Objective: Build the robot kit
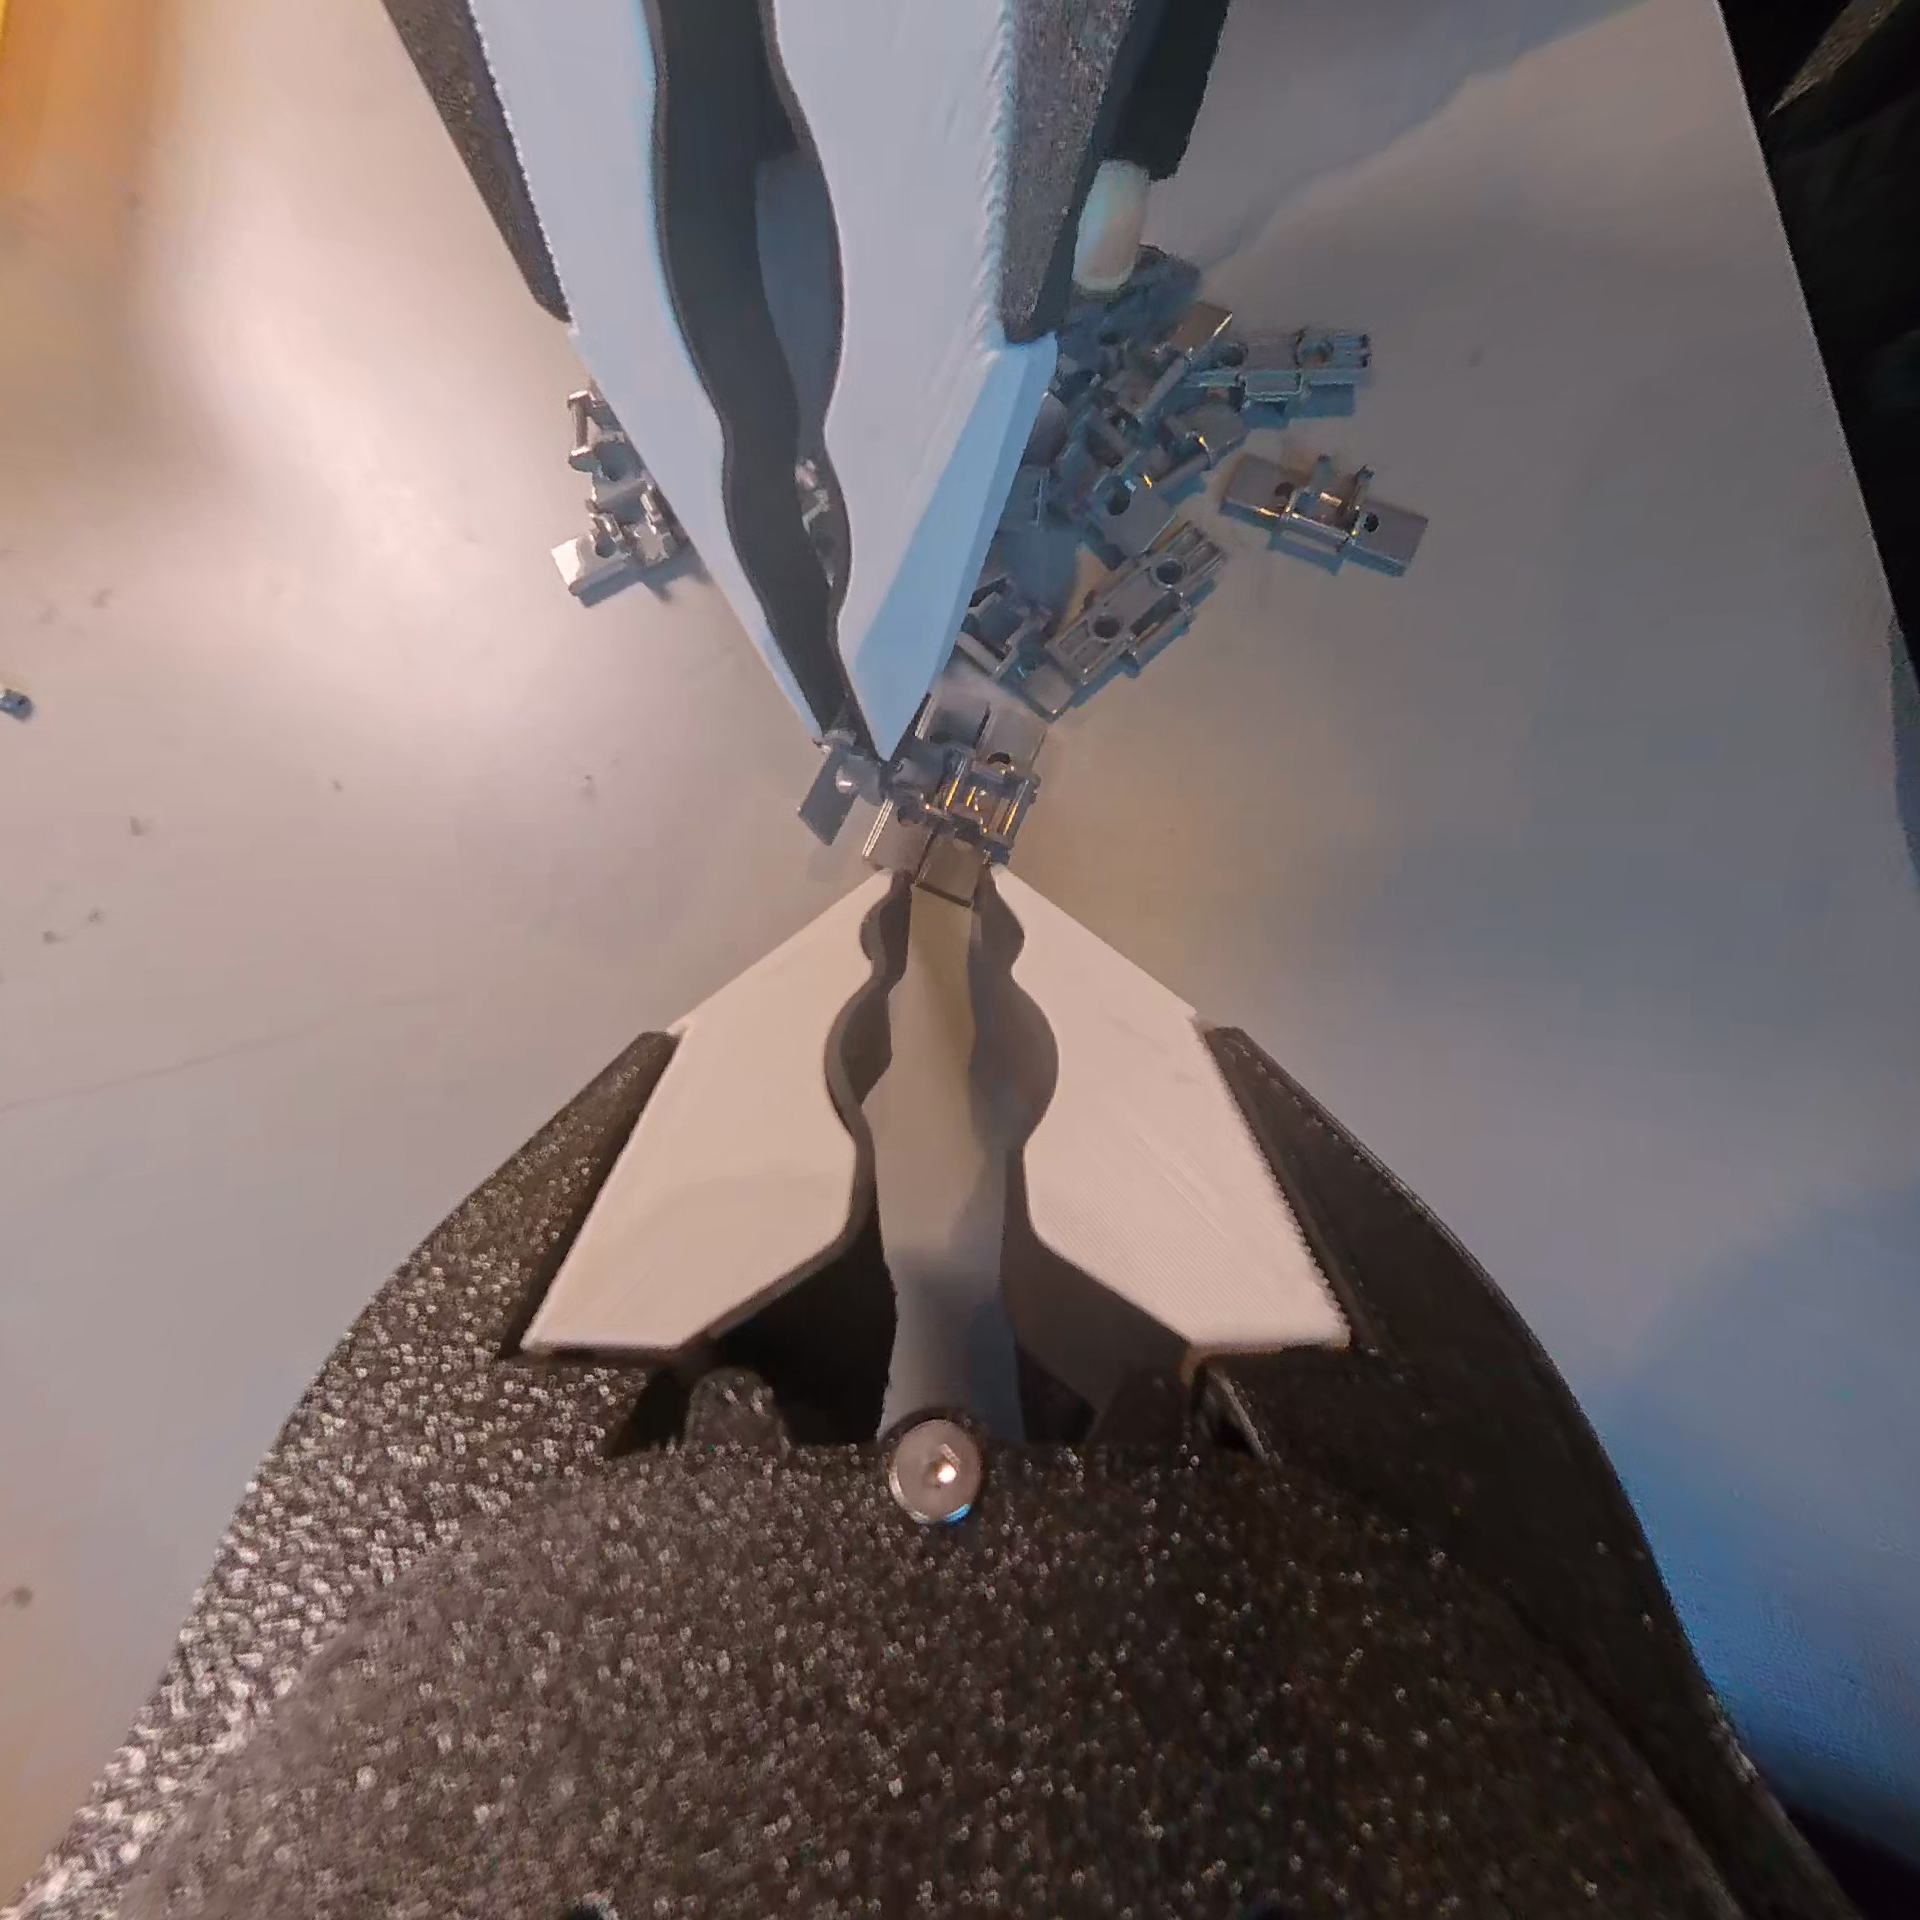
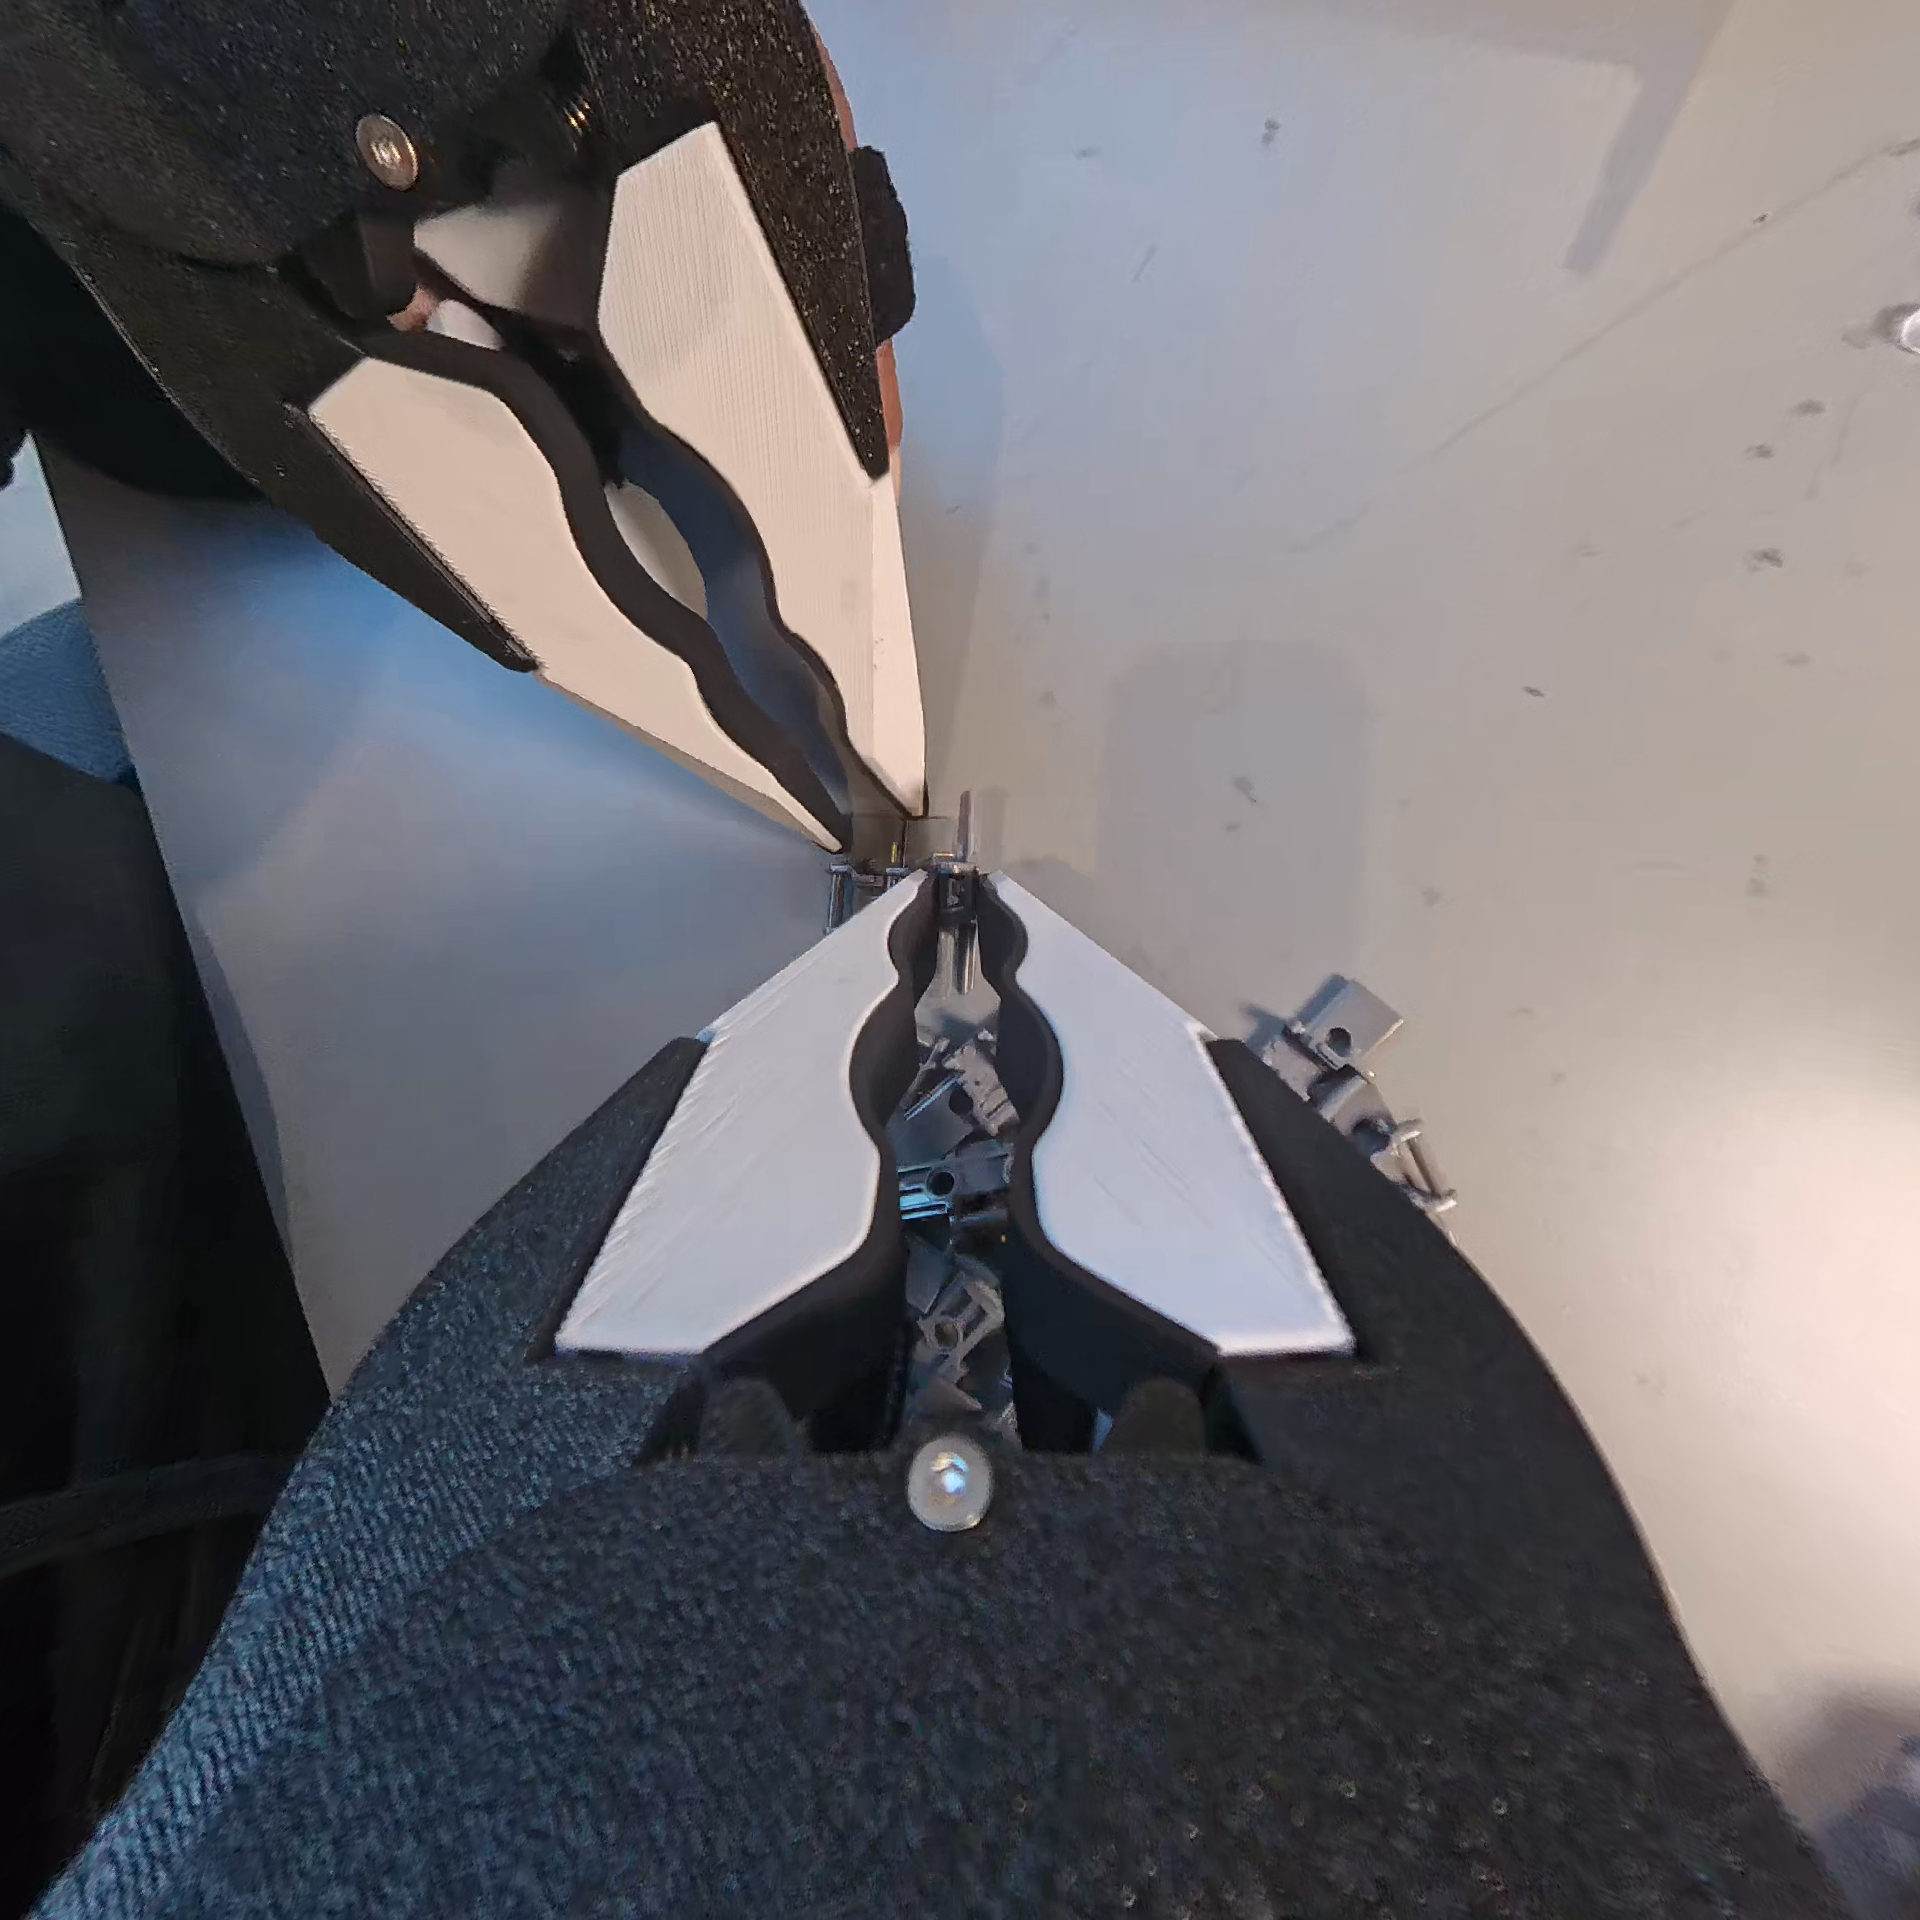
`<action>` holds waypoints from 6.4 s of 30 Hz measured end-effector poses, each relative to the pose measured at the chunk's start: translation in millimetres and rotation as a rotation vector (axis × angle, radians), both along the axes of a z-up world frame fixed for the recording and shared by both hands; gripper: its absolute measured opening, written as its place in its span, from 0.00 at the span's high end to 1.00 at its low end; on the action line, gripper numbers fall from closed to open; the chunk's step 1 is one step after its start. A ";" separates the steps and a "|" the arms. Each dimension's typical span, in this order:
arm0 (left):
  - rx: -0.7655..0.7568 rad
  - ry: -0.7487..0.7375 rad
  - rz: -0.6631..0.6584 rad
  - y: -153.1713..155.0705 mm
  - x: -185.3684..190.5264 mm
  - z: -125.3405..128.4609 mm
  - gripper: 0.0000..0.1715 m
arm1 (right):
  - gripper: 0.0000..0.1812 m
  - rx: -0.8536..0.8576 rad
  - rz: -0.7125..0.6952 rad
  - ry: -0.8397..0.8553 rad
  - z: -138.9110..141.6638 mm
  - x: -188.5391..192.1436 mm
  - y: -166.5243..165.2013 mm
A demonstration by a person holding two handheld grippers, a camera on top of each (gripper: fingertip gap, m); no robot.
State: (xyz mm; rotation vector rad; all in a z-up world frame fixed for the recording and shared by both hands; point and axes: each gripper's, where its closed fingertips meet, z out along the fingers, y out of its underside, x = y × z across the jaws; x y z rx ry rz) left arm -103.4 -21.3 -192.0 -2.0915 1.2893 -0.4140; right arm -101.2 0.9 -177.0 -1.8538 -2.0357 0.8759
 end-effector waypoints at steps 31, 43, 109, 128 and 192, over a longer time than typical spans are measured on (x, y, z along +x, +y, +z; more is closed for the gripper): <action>0.019 -0.014 -0.012 -2.9 12.5 1.7 0.94 | 0.97 0.142 0.041 -0.121 -3.9 5.9 -0.3; 0.012 -0.023 -0.002 -3.1 12.6 1.3 0.94 | 0.97 0.220 0.061 -0.172 -5.3 7.4 -0.1; -0.021 -0.056 -0.006 -4.5 -11.6 3.2 0.93 | 0.83 0.205 -0.087 -0.083 -8.6 28.4 70.5; 0.033 -0.232 0.127 17.4 -15.5 30.6 0.88 | 0.91 0.143 -0.025 0.033 0.8 8.2 53.0; -0.118 0.133 0.047 -0.4 0.3 1.5 0.81 | 0.97 0.051 -0.027 0.340 48.5 8.2 23.9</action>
